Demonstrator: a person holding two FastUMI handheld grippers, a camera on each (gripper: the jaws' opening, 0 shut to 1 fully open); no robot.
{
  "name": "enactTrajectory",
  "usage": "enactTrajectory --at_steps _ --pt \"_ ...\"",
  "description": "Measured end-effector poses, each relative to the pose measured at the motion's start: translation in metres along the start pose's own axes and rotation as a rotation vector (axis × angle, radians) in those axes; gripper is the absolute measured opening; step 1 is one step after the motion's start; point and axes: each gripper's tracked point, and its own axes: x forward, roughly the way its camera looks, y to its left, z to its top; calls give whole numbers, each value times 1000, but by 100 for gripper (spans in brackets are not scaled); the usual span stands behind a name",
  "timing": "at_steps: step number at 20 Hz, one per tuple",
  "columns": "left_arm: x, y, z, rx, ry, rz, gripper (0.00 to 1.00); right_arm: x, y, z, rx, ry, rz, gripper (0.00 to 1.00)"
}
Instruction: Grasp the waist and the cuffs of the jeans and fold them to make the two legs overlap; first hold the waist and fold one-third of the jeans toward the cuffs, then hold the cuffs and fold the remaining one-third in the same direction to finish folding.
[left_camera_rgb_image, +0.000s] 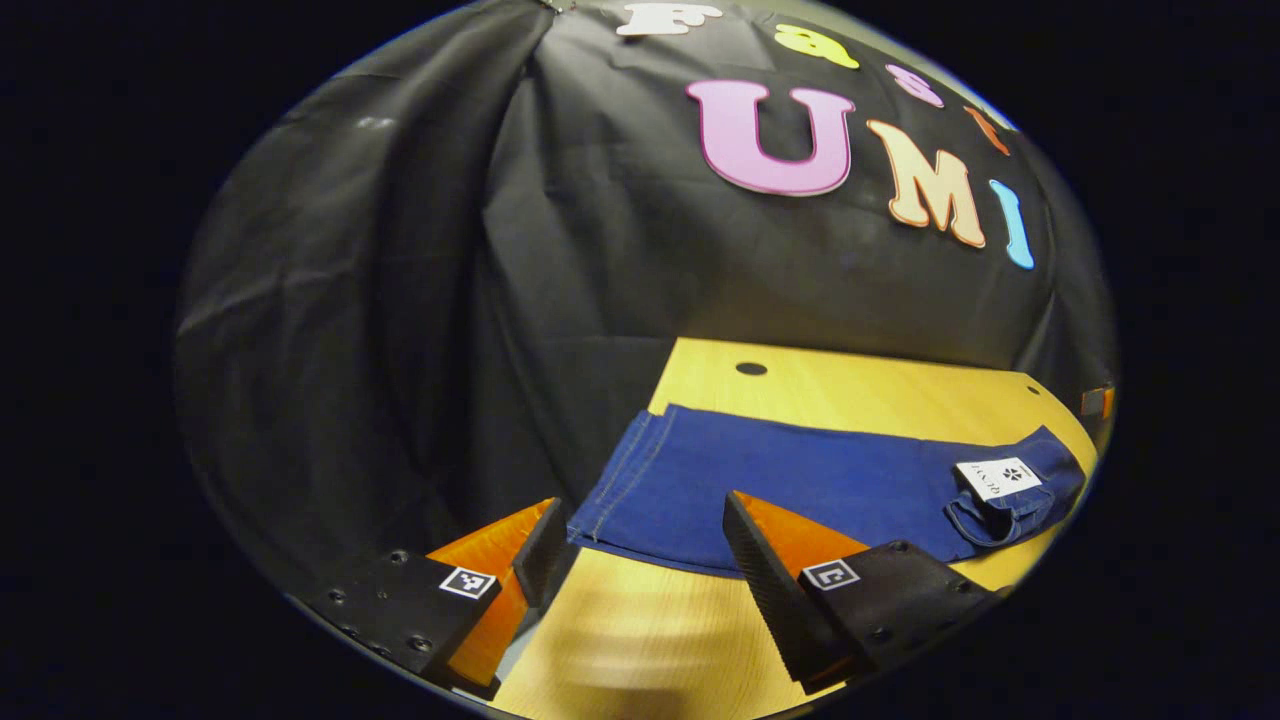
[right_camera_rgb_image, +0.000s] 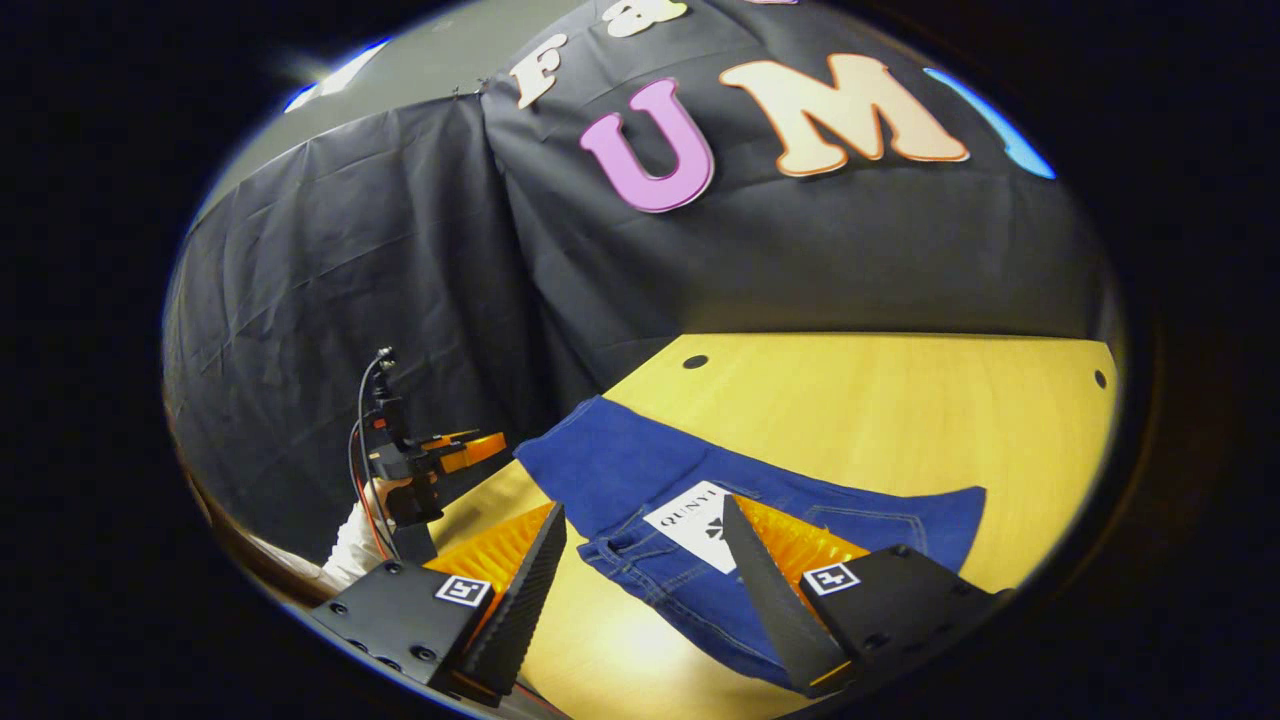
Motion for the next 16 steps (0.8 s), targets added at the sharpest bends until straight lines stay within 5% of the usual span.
enactTrajectory --at_steps 16 --pt "56 35 -46 -152 281 0 95 -93 -35 33 91 -185 -127 97"
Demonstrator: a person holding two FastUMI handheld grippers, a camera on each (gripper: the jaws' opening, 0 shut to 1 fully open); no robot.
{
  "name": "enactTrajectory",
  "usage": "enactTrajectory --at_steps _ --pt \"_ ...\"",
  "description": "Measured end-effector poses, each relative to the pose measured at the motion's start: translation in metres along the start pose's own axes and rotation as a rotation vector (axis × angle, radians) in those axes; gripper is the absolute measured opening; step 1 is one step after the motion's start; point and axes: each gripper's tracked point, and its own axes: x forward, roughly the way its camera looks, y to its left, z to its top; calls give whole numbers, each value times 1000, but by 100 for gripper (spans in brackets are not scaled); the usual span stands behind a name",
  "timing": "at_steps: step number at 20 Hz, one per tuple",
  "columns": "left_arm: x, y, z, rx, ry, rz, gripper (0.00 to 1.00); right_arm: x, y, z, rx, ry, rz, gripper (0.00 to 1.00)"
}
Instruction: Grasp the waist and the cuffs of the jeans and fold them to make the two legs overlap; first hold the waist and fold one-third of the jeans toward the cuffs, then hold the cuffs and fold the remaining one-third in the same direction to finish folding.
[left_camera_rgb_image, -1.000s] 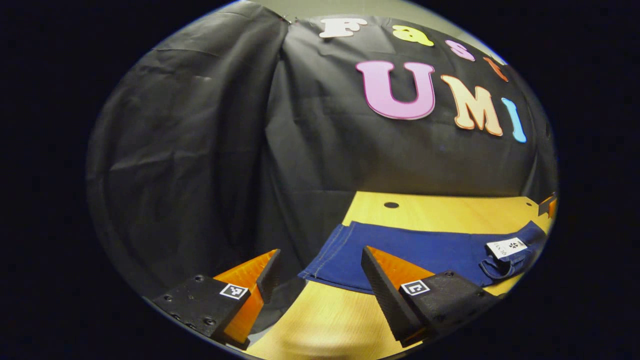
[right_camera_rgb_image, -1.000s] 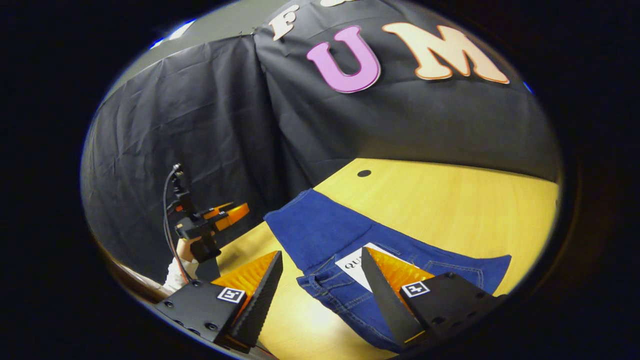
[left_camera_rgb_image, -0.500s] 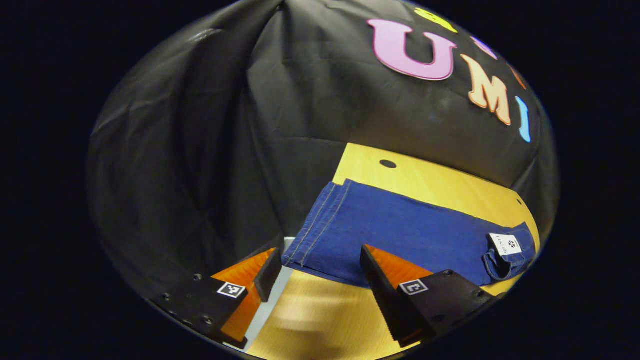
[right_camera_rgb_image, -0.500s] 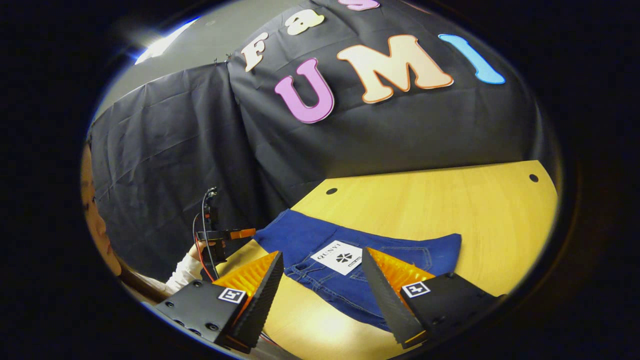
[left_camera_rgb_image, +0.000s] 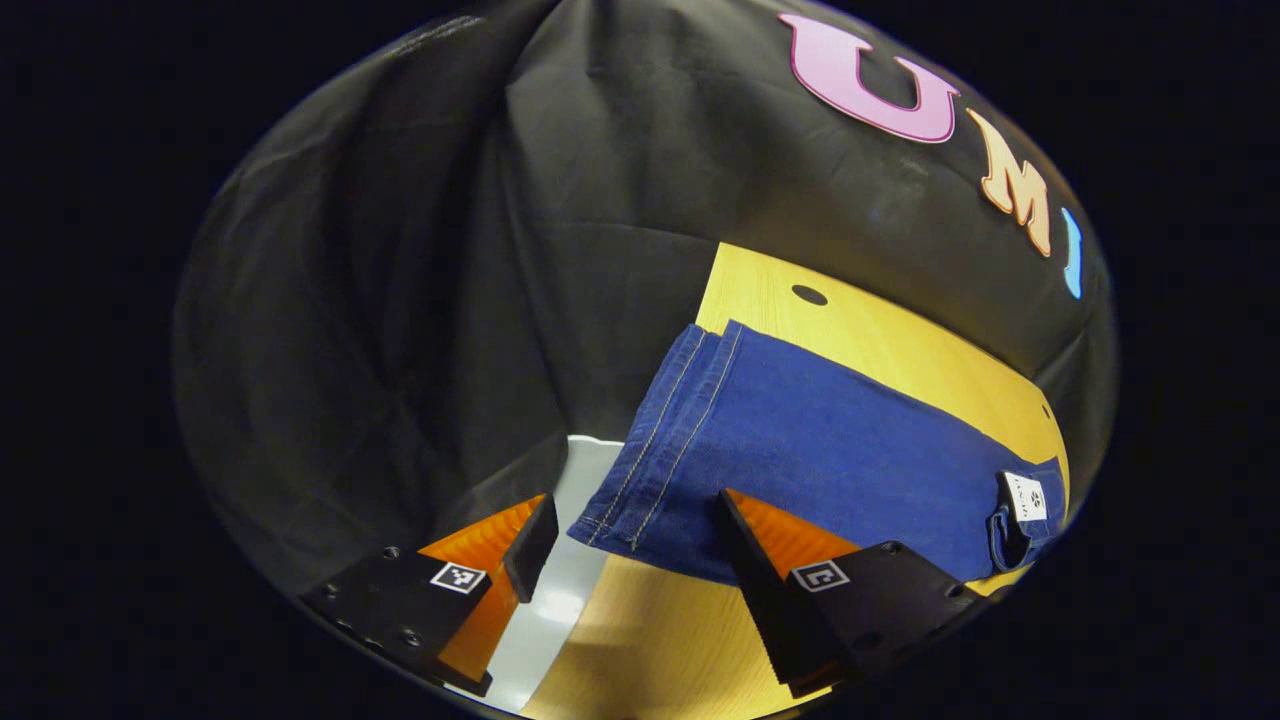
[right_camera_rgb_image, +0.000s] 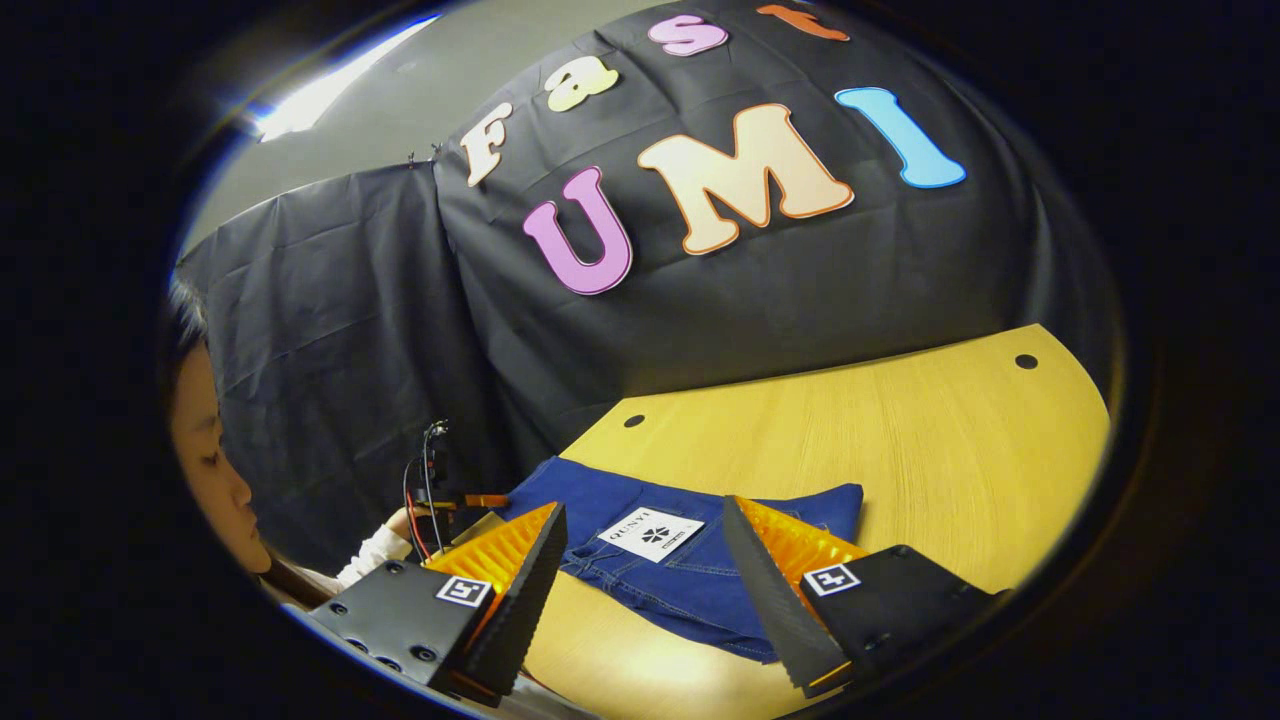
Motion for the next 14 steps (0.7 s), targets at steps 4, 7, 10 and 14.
enactTrajectory --at_steps 4,7,10,14 --pt "3 -2 -1 7 13 -9 93 0 -3 -5 8 15 -8 97" --pt "1 -5 -1 13 21 -12 89 3 -5 -5 16 16 -6 97" --pt "0 -7 -1 28 30 -4 80 1 -9 -5 21 14 -13 97" --pt "-3 -14 1 59 28 26 60 1 -11 -7 30 15 -18 97"
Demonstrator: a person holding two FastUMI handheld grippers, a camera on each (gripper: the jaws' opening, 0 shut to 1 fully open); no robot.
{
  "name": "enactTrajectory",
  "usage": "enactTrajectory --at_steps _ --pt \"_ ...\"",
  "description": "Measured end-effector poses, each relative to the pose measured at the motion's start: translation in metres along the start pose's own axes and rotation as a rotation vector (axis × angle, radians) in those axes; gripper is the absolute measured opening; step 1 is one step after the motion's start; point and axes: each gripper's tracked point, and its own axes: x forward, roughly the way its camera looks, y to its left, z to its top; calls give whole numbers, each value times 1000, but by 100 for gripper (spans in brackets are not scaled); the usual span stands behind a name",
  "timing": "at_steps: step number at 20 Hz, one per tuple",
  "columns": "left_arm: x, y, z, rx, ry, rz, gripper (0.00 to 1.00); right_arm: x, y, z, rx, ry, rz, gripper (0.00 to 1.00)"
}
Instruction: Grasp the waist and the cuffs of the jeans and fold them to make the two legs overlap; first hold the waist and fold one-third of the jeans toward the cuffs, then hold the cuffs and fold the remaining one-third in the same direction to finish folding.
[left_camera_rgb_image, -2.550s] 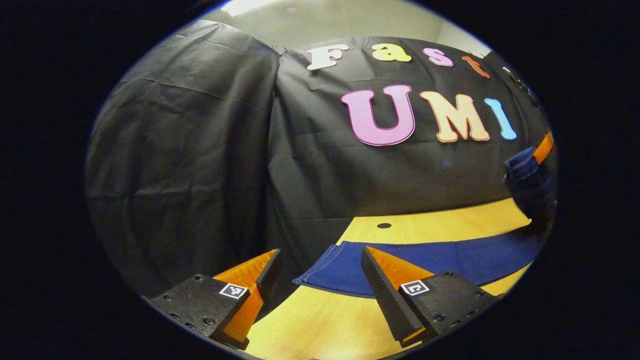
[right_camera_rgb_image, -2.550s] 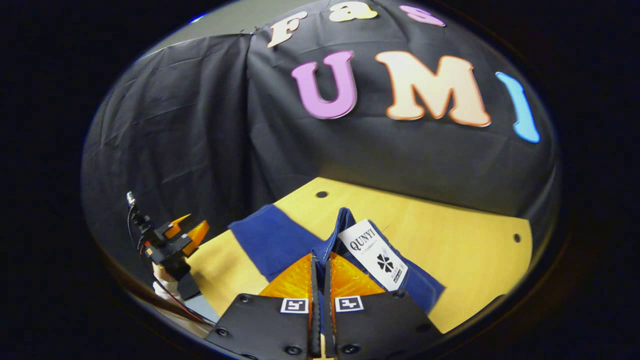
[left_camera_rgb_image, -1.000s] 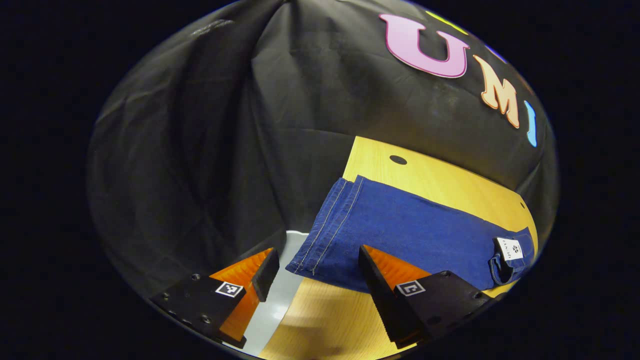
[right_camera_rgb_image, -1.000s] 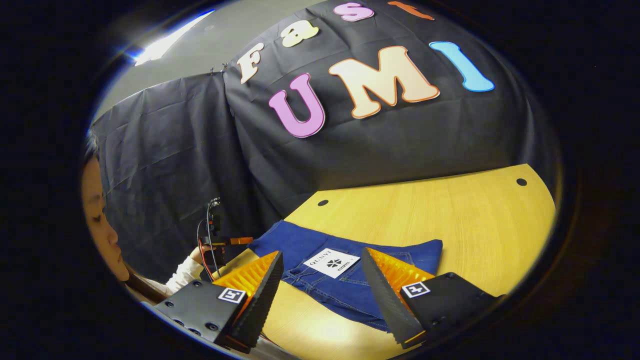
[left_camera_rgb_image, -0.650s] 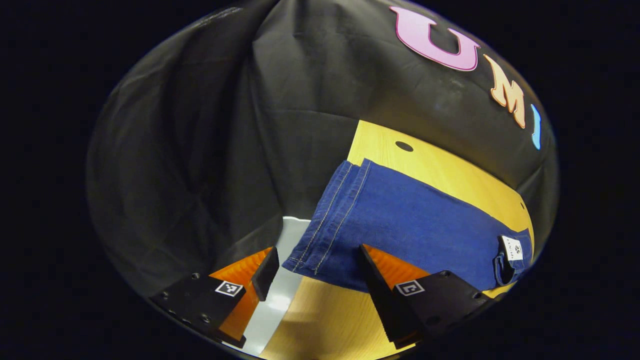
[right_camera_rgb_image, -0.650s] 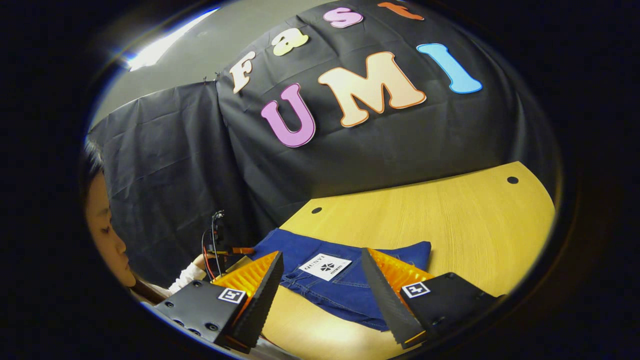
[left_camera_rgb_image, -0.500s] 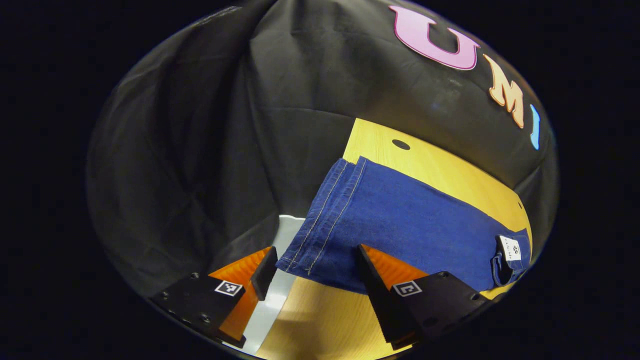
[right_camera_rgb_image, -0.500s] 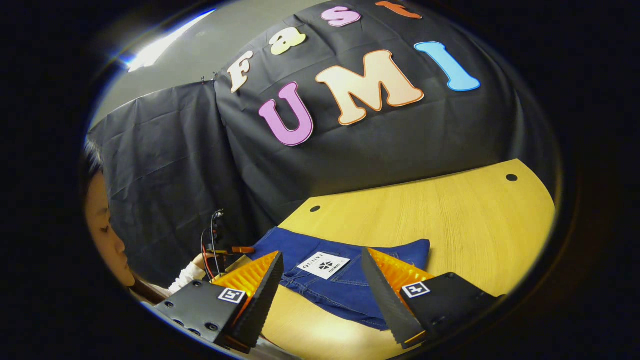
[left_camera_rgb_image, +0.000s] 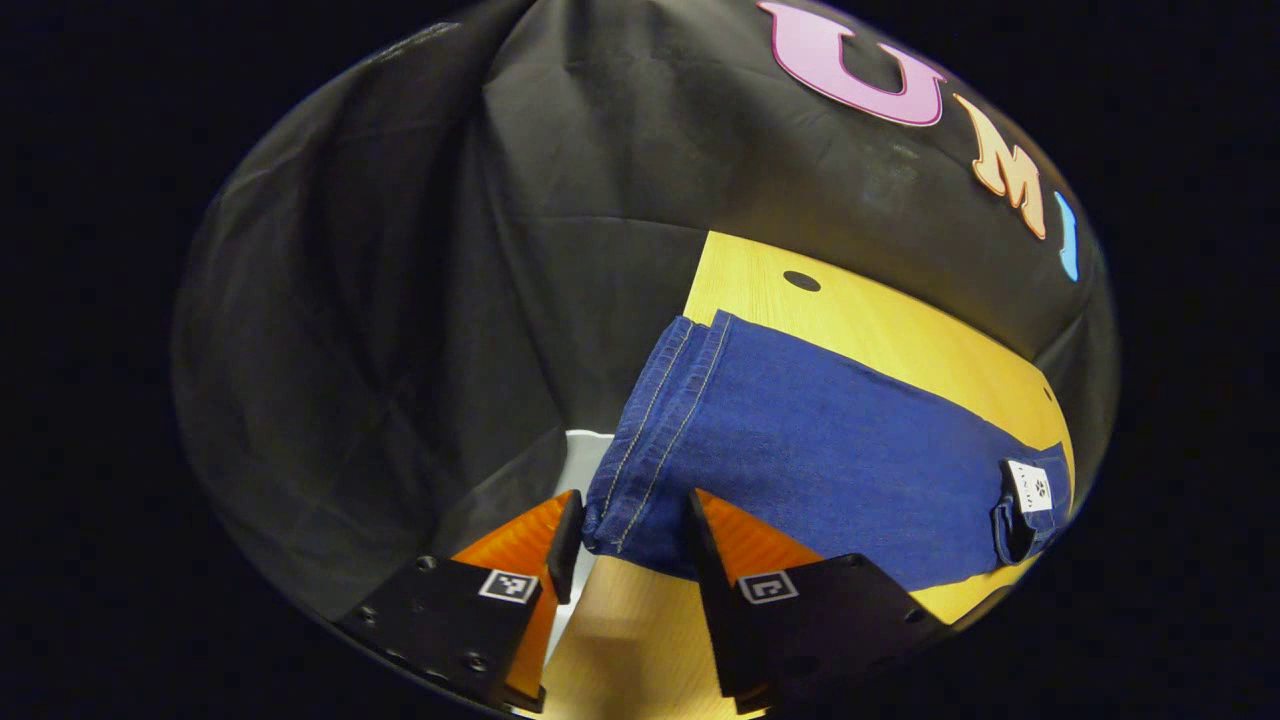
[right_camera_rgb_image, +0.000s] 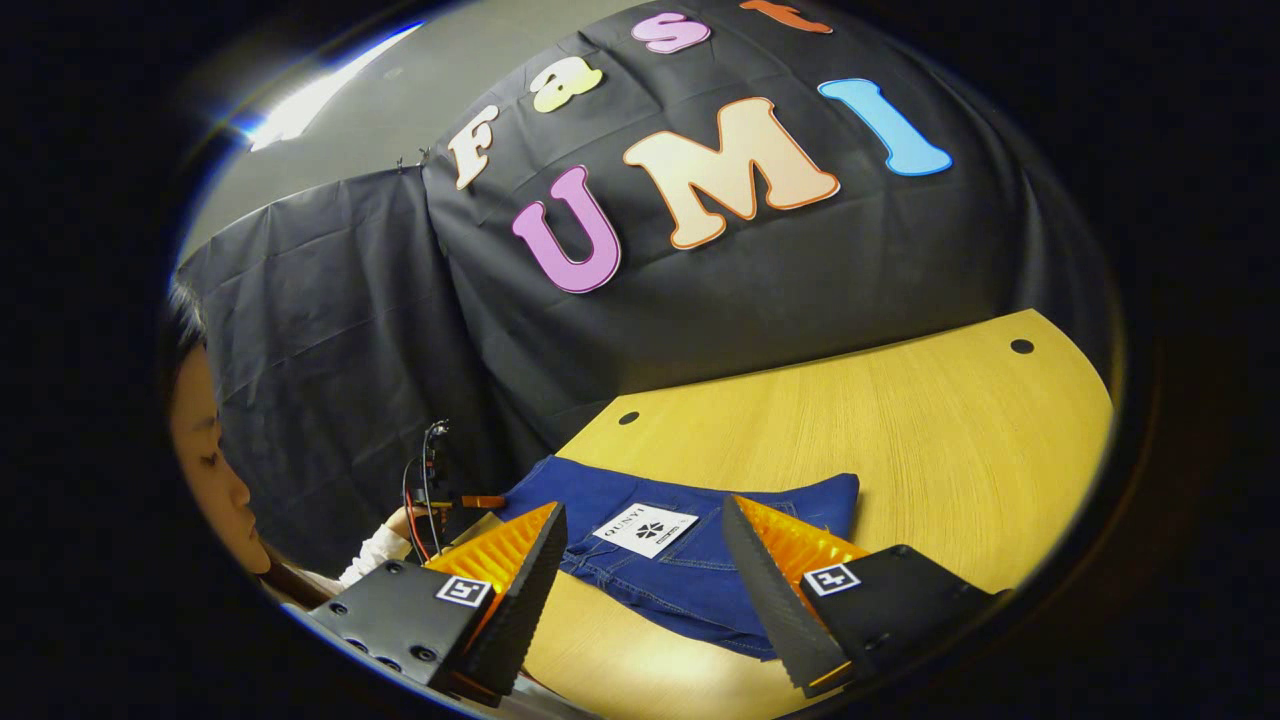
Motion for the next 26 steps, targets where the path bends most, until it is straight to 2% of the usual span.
enactTrajectory --at_steps 1,5,7,8,15,19,26 --pt "-1 -1 0 6 -2 6 55 0 0 0 1 2 0 97" --pt "-4 8 3 29 -1 34 22 -3 -5 0 13 -4 -9 97" --pt "-5 5 7 25 -17 30 19 -5 -9 3 20 -14 -19 97" --pt "-4 3 8 31 -9 30 11 -8 -11 4 26 -19 -24 97" --pt "-20 -10 32 18 -94 -4 3 -16 -25 11 56 -42 -65 97" --pt "-52 -61 74 22 -202 -107 3 -23 -31 11 72 -54 -65 97" --pt "-100 -209 119 46 -326 -371 3 -38 -42 3 83 -47 -57 97"
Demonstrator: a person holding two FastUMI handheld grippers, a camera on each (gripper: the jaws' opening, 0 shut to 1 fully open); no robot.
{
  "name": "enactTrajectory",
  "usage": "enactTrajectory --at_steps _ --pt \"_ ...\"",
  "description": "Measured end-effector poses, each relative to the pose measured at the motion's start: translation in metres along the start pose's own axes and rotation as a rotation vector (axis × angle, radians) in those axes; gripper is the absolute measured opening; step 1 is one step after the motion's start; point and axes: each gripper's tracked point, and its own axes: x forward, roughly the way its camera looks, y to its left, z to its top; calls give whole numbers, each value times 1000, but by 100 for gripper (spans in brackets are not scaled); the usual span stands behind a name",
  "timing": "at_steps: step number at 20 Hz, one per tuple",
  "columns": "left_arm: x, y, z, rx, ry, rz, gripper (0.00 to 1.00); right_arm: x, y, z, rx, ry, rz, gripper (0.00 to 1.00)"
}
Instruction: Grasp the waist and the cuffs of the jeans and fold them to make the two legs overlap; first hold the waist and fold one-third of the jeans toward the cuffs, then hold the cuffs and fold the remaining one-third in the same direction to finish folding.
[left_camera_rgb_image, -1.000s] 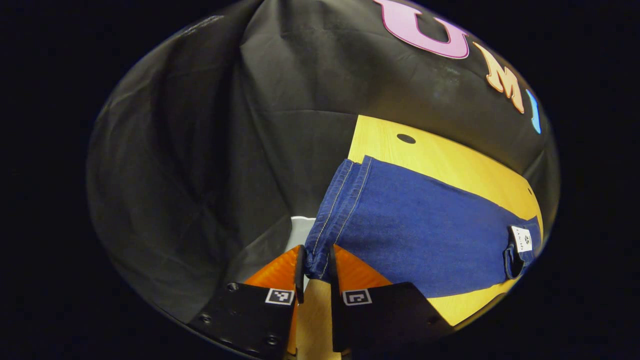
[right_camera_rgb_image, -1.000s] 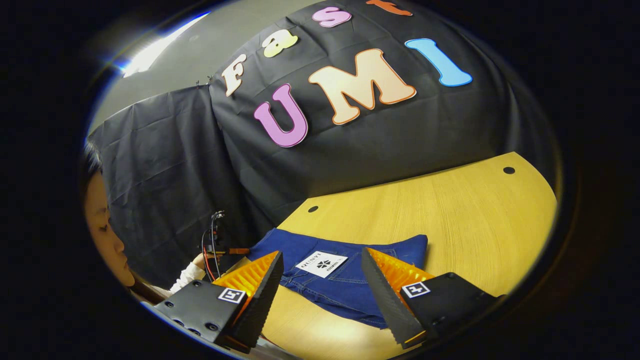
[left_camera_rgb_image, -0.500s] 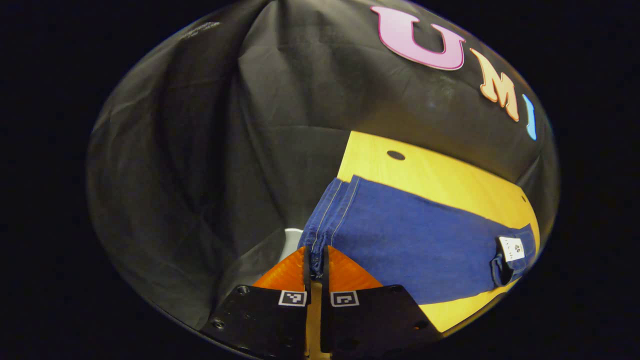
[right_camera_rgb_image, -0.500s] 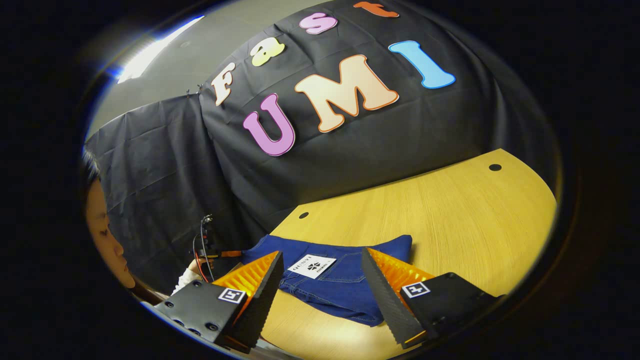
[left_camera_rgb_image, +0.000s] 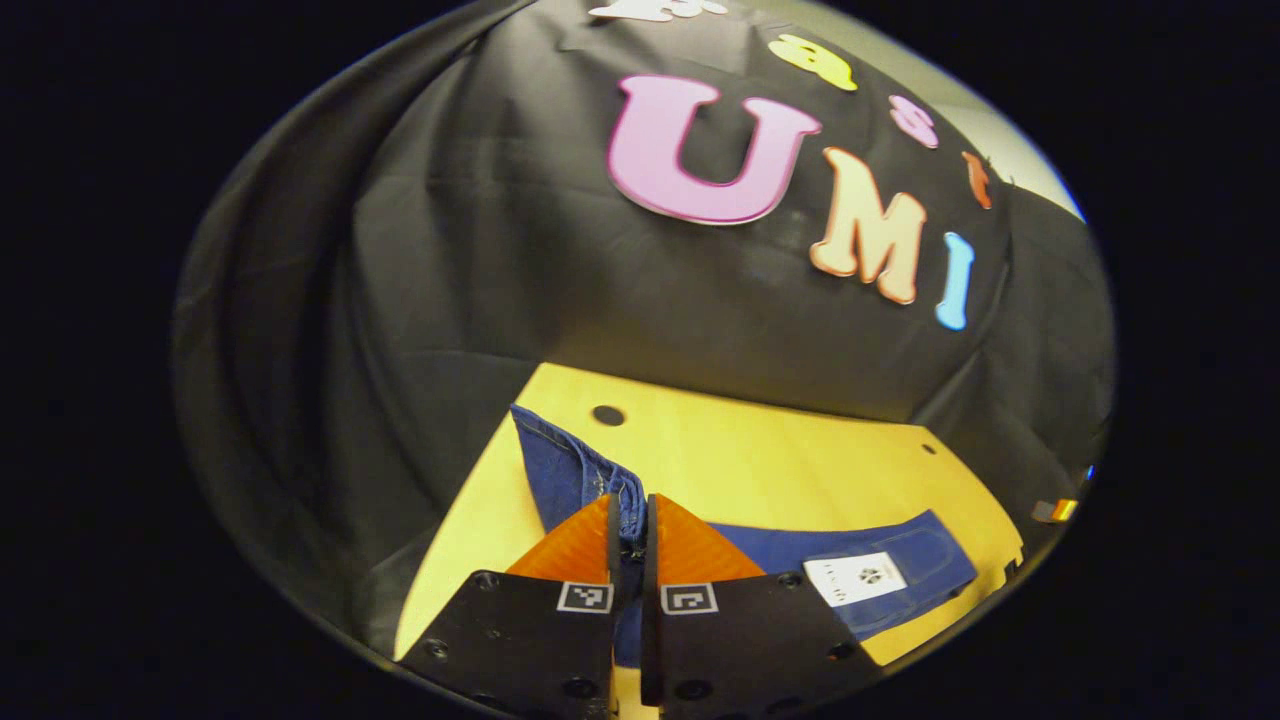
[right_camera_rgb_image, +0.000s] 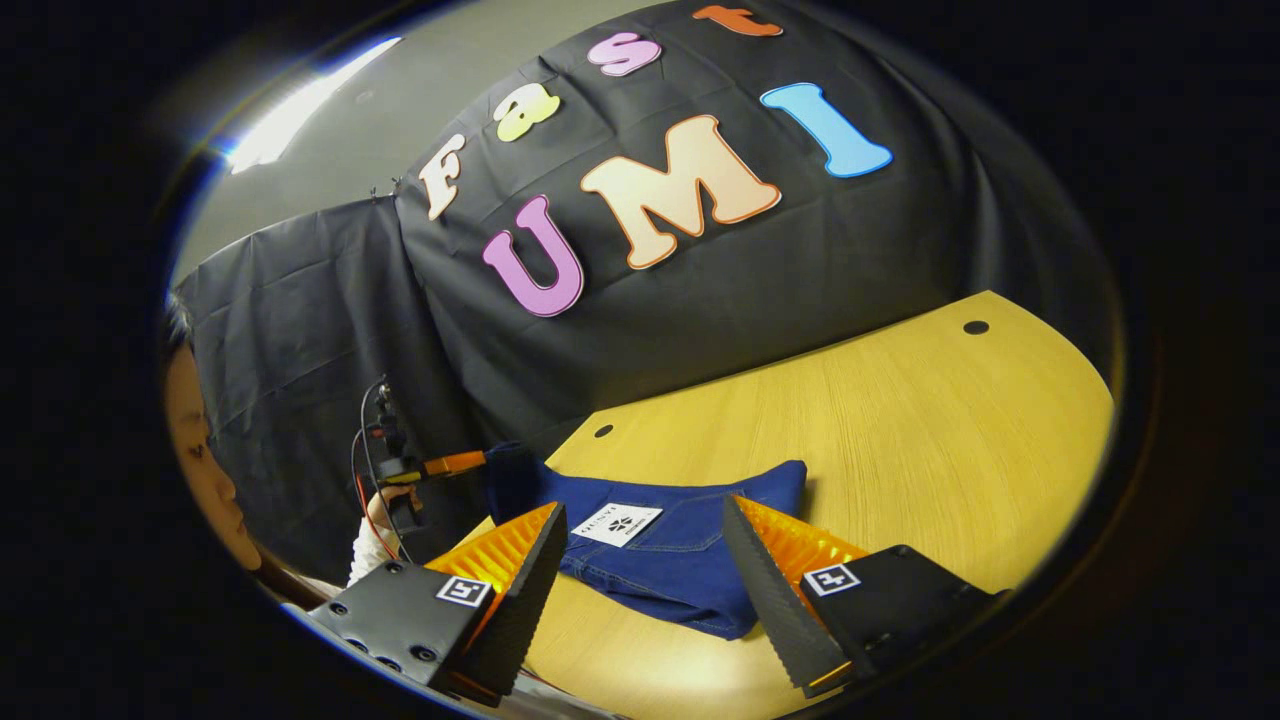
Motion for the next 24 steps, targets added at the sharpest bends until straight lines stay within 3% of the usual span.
enactTrajectory --at_steps 10,14,16,20,23,24 --pt "6 -257 -33 115 6 -438 3 -14 -33 -52 58 99 -3 97" --pt "-12 -331 -72 181 45 -559 3 -14 -45 -66 81 120 -4 97" --pt "-18 -357 -98 243 64 -580 2 -15 -51 -67 96 113 -8 97" --pt "-20 -372 -143 373 75 -530 3 -17 -60 -67 106 102 -23 97" --pt "-23 -376 -157 403 44 -480 5 -15 -67 -65 92 83 -45 97" --pt "-30 -383 -160 402 34 -509 9 -15 -68 -66 88 79 -53 97"
